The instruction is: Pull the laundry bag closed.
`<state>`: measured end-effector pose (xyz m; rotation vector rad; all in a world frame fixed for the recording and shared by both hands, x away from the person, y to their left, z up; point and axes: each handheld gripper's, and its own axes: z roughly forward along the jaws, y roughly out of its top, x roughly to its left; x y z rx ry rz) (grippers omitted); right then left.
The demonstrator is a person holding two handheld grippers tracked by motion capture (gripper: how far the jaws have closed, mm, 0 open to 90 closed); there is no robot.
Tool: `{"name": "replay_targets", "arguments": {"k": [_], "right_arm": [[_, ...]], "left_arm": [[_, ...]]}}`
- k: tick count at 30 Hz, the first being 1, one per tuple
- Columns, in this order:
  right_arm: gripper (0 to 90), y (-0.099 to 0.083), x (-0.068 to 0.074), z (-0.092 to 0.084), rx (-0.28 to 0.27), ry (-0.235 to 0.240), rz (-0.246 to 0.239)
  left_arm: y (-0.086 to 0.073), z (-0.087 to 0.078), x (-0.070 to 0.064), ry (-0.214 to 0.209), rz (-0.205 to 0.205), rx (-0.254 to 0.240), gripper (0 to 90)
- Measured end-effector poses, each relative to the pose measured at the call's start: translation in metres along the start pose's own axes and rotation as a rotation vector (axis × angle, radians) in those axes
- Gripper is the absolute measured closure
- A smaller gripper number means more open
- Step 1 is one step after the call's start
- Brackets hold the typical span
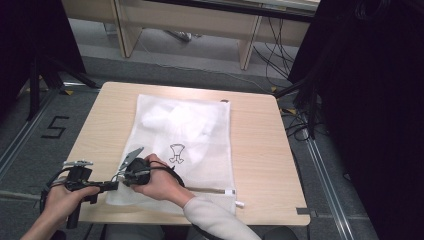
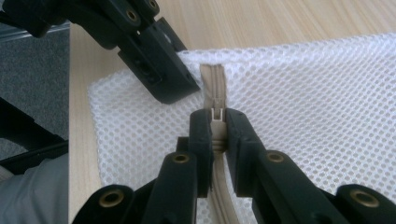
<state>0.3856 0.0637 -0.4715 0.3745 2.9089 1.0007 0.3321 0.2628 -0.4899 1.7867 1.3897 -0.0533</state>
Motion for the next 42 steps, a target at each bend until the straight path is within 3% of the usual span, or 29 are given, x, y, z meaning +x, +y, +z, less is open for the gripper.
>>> {"name": "replay_targets", "arguments": {"k": [10,12,18,20,22,24,27,30,42], "right_arm": [[82.5,-0.006,0.0,-0.003,0.013,0.003,0.007],[82.5,-0.006,-0.001,-0.003,0.016,-0.001,-0.005],[82.5,-0.011,-0.002,-0.005,0.029,0.006,0.001],[82.5,-0.013,-0.001,-0.005,0.031,0.003,0.006],[82.5,-0.014,-0.002,-0.006,0.035,0.002,-0.002],[82.5,-0.015,-0.003,-0.006,0.035,0.0,-0.003],[82.5,-0.017,-0.003,-0.007,0.041,0.0,-0.002],[82.5,-0.018,-0.003,-0.009,0.038,0.0,-0.004],[82.5,-0.025,-0.007,-0.013,0.04,0.002,-0.008]], "left_arm": [[0.001,0.0,-0.005,0.033,0.051,0.002,86.6],[0.001,0.001,-0.005,0.047,0.054,-0.017,86.5],[0.002,0.001,-0.007,0.064,0.072,-0.001,86.6],[0.002,-0.001,-0.006,0.082,0.098,0.015,86.6],[0.002,0.0,-0.007,0.088,0.082,-0.004,86.6],[0.002,-0.002,-0.005,0.09,0.117,0.032,86.6],[0.002,0.001,-0.008,0.09,0.09,0.005,86.6],[0.002,-0.001,-0.006,0.096,0.116,0.029,86.6],[0.002,0.001,-0.006,0.114,0.109,0.032,86.6]]}}
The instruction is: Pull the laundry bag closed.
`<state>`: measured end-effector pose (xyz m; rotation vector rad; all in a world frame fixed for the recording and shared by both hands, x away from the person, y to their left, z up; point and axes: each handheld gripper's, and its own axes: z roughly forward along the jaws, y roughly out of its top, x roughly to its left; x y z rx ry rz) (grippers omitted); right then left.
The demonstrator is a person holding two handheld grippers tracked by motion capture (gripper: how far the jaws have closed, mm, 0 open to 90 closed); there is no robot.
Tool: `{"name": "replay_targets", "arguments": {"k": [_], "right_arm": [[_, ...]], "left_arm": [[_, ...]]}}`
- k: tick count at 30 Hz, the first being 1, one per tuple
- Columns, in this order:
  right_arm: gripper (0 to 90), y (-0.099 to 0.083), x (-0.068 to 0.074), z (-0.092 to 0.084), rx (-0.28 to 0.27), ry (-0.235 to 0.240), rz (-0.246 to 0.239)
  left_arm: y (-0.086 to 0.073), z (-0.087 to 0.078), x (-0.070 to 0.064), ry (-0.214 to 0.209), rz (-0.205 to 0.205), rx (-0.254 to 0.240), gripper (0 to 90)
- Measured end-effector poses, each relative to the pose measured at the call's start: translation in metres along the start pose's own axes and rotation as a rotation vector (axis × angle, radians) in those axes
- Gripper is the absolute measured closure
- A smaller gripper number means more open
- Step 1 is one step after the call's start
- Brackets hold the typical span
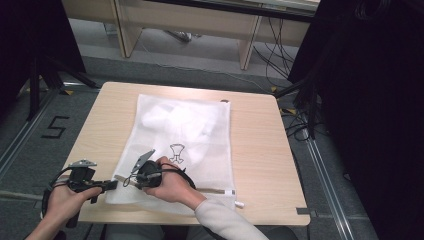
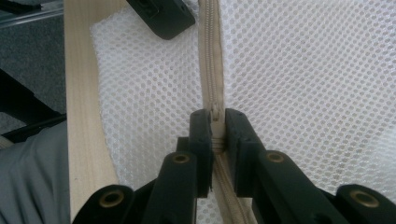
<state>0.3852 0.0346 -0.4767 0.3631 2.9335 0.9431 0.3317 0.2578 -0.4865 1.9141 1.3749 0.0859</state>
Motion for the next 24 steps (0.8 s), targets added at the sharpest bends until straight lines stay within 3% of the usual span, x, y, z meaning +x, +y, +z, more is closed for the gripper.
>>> {"name": "replay_targets", "arguments": {"k": [7,10,19,20,21,24], "right_arm": [[82.5,-0.007,-0.004,-0.005,0.008,-0.002,0.011],[82.5,-0.011,-0.005,-0.008,0.009,-0.001,0.047],[82.5,-0.016,-0.008,-0.013,0.022,-0.011,0.037],[82.5,-0.016,-0.008,-0.013,0.02,-0.011,0.043],[82.5,-0.017,-0.007,-0.014,0.029,-0.01,0.058],[82.5,-0.019,-0.01,-0.014,0.023,-0.01,0.033]], "left_arm": [[0.0,0.0,0.001,0.001,-0.004,0.009,86.6],[0.0,0.0,0.001,0.003,-0.001,0.012,86.5],[0.0,0.0,0.002,0.019,0.001,0.016,86.5],[-0.001,0.002,0.001,0.026,-0.023,0.0,86.6],[0.0,0.0,0.003,0.008,-0.006,0.018,86.5],[0.0,0.0,0.003,0.012,0.0,0.023,86.5]]}}
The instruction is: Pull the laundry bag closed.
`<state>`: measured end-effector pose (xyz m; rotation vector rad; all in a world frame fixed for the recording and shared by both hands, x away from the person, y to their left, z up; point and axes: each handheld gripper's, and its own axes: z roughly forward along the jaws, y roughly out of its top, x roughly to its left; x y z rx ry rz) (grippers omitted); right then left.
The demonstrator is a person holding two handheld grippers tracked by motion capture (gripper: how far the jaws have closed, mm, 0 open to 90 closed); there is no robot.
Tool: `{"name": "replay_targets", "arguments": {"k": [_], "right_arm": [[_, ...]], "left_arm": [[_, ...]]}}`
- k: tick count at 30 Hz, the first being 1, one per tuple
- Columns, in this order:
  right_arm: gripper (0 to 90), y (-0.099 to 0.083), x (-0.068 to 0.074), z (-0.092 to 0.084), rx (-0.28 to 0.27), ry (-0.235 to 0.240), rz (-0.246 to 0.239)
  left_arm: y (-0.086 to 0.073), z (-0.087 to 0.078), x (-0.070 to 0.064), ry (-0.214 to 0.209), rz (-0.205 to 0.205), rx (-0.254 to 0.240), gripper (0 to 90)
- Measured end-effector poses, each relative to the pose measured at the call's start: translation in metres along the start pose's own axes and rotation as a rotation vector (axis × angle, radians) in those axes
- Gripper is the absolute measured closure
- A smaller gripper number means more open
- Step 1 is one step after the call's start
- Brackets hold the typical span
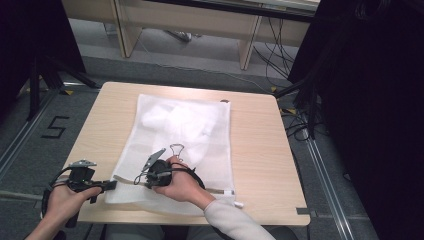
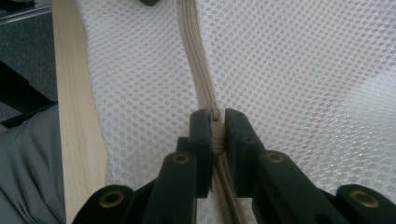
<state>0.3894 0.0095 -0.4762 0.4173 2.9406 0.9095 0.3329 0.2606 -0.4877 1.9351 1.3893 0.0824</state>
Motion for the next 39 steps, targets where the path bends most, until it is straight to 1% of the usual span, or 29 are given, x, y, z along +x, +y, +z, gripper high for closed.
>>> {"name": "replay_targets", "arguments": {"k": [1,2,5,6,8,9,10,12,13,15,17,19,23,25,26,29,33,35,37,39], "right_arm": [[82.5,-0.001,-0.001,0.0,-0.009,0.001,-0.004],[82.5,-0.001,-0.001,0.0,-0.004,-0.002,-0.004],[82.5,-0.002,-0.001,-0.001,-0.005,-0.003,-0.003],[82.5,-0.002,-0.001,-0.001,-0.003,-0.003,-0.004],[82.5,-0.003,-0.001,-0.002,-0.004,0.0,0.006],[82.5,-0.003,-0.002,-0.002,-0.007,-0.002,0.0],[82.5,-0.004,-0.002,-0.003,-0.003,-0.001,0.005],[82.5,-0.004,-0.002,-0.004,-0.011,-0.005,0.001],[82.5,-0.005,-0.002,-0.004,-0.01,-0.004,0.001],[82.5,-0.005,-0.001,-0.005,-0.011,-0.007,-0.005],[82.5,-0.006,0.0,-0.005,-0.02,-0.008,-0.001],[82.5,-0.006,0.0,-0.005,-0.021,-0.003,0.005],[82.5,-0.007,0.0,-0.005,-0.028,-0.007,0.003],[82.5,-0.008,0.0,-0.005,-0.027,-0.008,0.002],[82.5,-0.008,0.0,-0.006,-0.024,-0.005,0.006],[82.5,-0.011,-0.001,-0.007,-0.031,-0.003,0.011],[82.5,-0.012,-0.001,-0.007,-0.03,-0.003,0.012],[82.5,-0.012,-0.001,-0.008,-0.031,-0.002,0.016],[82.5,-0.013,-0.001,-0.009,-0.029,-0.002,0.014],[82.5,-0.014,-0.001,-0.01,-0.031,0.0,0.021]], "left_arm": [[0.0,0.0,-0.001,0.01,-0.004,-0.005,86.5],[0.0,0.002,-0.002,0.012,-0.025,-0.018,86.5],[0.0,0.002,-0.001,0.014,-0.025,-0.018,86.5],[0.0,0.0,0.0,0.008,-0.003,0.0,86.5],[0.0,0.001,0.0,0.011,-0.003,-0.005,86.5],[0.0,0.0,0.0,0.011,-0.003,-0.001,86.5],[0.0,0.0,0.001,0.008,-0.004,0.001,86.5],[0.0,0.0,0.0,0.009,-0.006,-0.004,86.5],[0.0,0.001,0.0,0.012,-0.006,-0.013,86.5],[0.0,0.001,0.0,0.011,-0.009,-0.006,86.5],[0.0,0.001,0.0,0.009,-0.012,-0.012,86.5],[0.001,0.001,0.0,0.011,-0.009,-0.012,86.5],[0.001,0.001,0.0,0.007,-0.007,-0.005,86.5],[0.0,0.001,0.0,0.008,-0.012,-0.015,86.5],[0.001,0.001,0.0,0.006,-0.007,-0.003,86.5],[0.0,0.002,0.0,0.008,-0.012,-0.018,86.5],[0.0,0.001,0.0,0.01,-0.005,-0.006,86.5],[0.0,0.001,0.0,0.002,-0.009,-0.002,86.5],[0.0,0.002,0.0,0.01,-0.004,-0.01,86.5],[0.0,0.001,0.0,0.006,-0.008,-0.005,86.4]]}}
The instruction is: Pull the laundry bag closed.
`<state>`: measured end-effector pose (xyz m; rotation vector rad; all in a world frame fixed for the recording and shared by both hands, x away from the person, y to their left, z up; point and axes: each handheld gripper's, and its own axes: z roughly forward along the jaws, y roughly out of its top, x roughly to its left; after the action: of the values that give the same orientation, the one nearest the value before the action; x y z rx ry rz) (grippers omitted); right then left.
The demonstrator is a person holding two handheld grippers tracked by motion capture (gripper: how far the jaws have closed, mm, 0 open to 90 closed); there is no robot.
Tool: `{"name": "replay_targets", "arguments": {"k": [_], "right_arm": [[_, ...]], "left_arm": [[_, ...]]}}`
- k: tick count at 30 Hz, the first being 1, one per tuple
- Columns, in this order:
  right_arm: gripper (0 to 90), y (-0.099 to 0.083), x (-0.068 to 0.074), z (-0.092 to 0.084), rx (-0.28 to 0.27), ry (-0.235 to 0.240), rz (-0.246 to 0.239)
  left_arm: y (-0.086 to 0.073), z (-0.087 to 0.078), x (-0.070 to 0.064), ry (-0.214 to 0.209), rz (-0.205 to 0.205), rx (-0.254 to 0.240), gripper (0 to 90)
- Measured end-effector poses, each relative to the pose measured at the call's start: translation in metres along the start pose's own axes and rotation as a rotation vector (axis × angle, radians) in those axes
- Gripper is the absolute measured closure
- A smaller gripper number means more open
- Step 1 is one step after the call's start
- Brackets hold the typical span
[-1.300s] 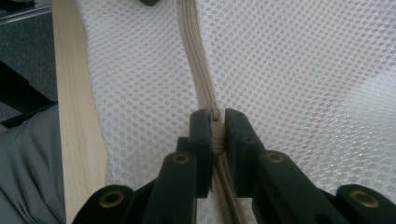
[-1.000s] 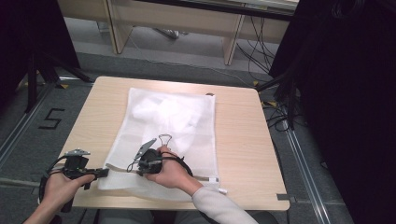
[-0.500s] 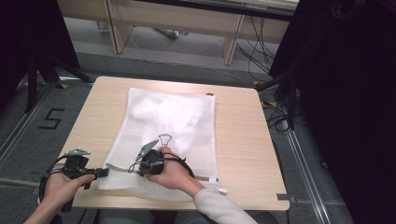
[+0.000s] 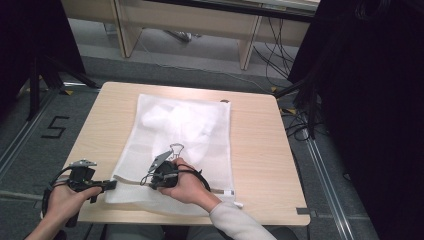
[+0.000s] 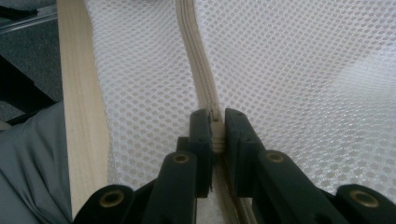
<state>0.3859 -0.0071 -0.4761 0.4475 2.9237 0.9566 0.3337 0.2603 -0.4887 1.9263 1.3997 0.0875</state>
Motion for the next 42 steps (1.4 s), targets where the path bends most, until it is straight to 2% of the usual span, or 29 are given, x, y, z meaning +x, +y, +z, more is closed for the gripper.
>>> {"name": "replay_targets", "arguments": {"k": [11,17,20,22,23,24,28,29,32,34,42], "right_arm": [[82.5,-0.005,-0.003,-0.004,0.0,0.001,0.011],[82.5,-0.006,-0.004,-0.005,0.002,0.001,0.012],[82.5,-0.008,-0.004,-0.007,0.001,0.001,0.033],[82.5,-0.009,-0.005,-0.008,0.001,0.001,0.019],[82.6,-0.009,-0.004,-0.009,0.006,-0.004,0.036],[82.5,-0.009,-0.004,-0.009,0.004,-0.002,0.038],[82.5,-0.011,-0.005,-0.011,0.005,-0.006,0.036],[82.5,-0.011,-0.006,-0.011,-0.002,-0.003,0.037],[82.5,-0.012,-0.006,-0.013,0.004,-0.004,0.041],[82.5,-0.012,-0.006,-0.014,0.005,-0.006,0.041],[82.5,-0.014,-0.008,-0.018,0.002,-0.006,0.048]], "left_arm": [[0.0,0.0,0.0,0.002,0.0,-0.007,86.4],[0.0,0.0,0.0,-0.005,0.0,0.005,86.4],[0.0,0.0,0.001,-0.006,0.0,0.005,86.5],[0.0,0.001,0.0,0.006,0.0,-0.011,86.5],[0.0,0.001,0.0,0.006,-0.001,-0.014,86.4],[0.0,0.0,0.001,-0.003,0.001,0.007,86.4],[0.0,0.001,0.0,0.007,0.0,-0.012,86.4],[0.0,0.0,0.0,0.001,0.002,0.004,86.5],[0.0,0.0,0.0,0.007,0.002,-0.006,86.5],[0.0,0.0,0.001,-0.003,-0.001,0.007,86.4],[0.0,0.0,0.001,0.0,0.001,0.008,86.5]]}}
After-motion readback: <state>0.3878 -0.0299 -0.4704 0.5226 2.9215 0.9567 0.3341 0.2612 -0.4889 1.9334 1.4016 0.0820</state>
